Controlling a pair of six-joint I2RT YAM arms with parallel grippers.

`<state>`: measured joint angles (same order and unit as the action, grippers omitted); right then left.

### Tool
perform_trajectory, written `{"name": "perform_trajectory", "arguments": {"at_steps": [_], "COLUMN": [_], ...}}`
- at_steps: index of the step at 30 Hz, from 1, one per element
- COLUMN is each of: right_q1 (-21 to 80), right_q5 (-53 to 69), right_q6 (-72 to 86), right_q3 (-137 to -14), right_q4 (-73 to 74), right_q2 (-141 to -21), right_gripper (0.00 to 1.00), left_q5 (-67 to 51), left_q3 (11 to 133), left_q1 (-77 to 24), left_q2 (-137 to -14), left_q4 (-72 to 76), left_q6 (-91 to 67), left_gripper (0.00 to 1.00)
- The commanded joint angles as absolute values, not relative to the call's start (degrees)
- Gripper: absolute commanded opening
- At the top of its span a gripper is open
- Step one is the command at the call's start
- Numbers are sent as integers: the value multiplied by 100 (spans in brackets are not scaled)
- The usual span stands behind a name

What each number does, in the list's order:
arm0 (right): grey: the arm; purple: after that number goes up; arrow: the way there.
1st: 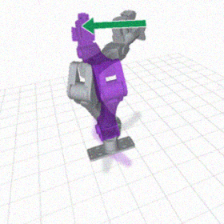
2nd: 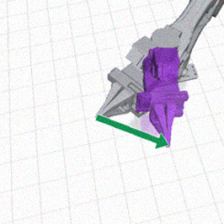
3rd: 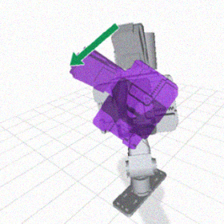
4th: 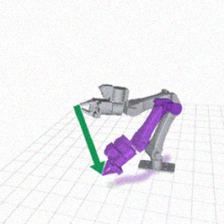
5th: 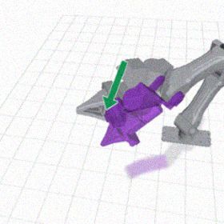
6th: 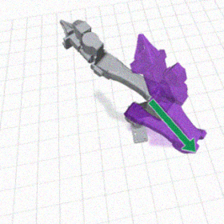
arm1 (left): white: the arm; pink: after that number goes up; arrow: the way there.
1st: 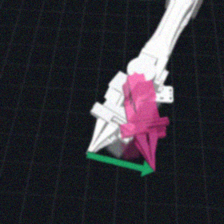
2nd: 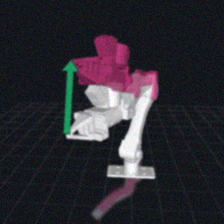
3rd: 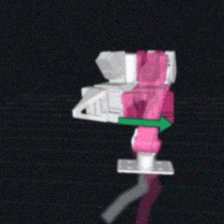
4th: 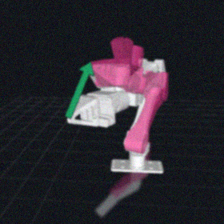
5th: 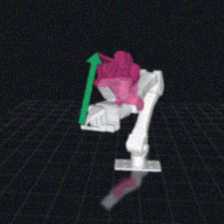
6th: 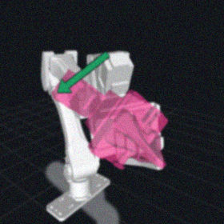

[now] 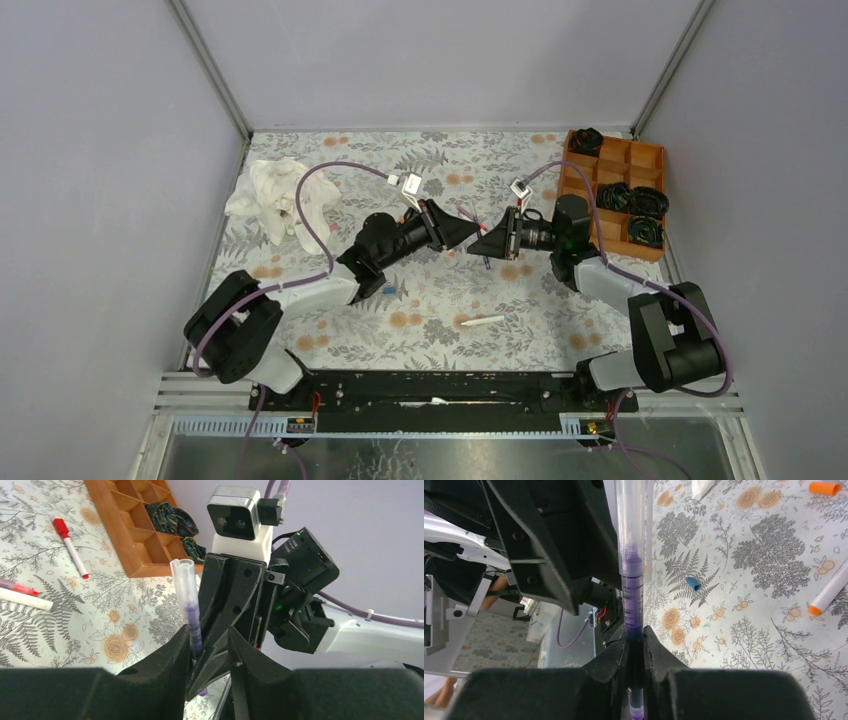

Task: Insert the pens into the pen caps
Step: Insert the pen cap onto the pen.

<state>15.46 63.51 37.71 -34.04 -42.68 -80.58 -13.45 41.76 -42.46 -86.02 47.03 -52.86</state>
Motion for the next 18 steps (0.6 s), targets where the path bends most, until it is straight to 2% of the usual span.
{"name": "perform_trajectory", "arguments": {"at_steps": [1, 9, 14, 18], "right_q1": [1507, 1474, 1351, 1311], "right_q5": [6282, 6499, 6967, 7483], "right_q6": [3376, 2708, 2603, 2595], "right_q3": [-3469, -3524, -3533, -3507], "right_q4": [-4460, -4273, -4643, -5092], "right_q2": [-7770, -7508, -7296, -7069], "right_gripper": [0, 0, 0, 0], "left_q5": [-1593, -1590, -1381, -985], "left_q3": [4092, 3911, 3506, 3537], "left_q1": [-4302, -4306, -4305, -4301], "left_q2": [-8308, -7818, -7076, -6261], "left_q4": [4919, 4737, 4399, 3749], "left_q6": [-5071, -4766, -4248, -3626], "left_gripper": [40, 53, 59, 70]}}
